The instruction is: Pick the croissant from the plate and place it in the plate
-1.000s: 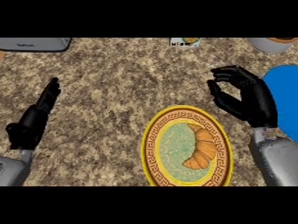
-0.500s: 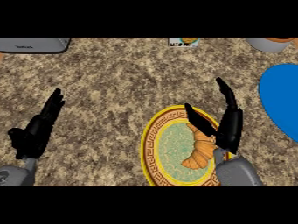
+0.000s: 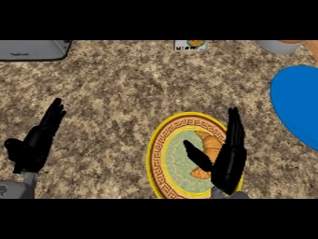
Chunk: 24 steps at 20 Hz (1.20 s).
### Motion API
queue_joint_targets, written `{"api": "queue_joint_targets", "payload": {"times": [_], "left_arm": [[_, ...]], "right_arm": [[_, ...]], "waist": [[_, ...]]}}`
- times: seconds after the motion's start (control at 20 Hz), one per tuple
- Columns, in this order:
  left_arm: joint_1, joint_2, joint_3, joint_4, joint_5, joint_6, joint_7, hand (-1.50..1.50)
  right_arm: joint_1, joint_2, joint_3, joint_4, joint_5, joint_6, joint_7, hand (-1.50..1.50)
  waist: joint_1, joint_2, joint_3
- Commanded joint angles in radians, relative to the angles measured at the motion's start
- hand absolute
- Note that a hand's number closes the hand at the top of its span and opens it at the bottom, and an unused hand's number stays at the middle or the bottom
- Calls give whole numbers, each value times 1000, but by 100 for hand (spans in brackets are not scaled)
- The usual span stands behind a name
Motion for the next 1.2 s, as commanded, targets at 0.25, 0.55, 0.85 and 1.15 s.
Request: {"api": "queue_joint_targets", "payload": {"times": [0.25,0.55,0.85,1.15], "left_arm": [[20,-8,0,-15,-8,4,-2,0],[55,4,-5,-66,-17,1,9,0],[23,-21,-4,-27,-55,14,-14,0],[-32,-44,2,10,-50,-7,8,0]], "right_arm": [[111,9,48,-102,280,393,447,-150],[56,9,161,-311,346,702,808,-150],[48,9,157,-388,334,872,930,-150],[39,9,188,-333,302,923,992,-150]], "waist": [[-10,-2,-1],[17,-1,4],[11,6,5],[9,12,5]]}}
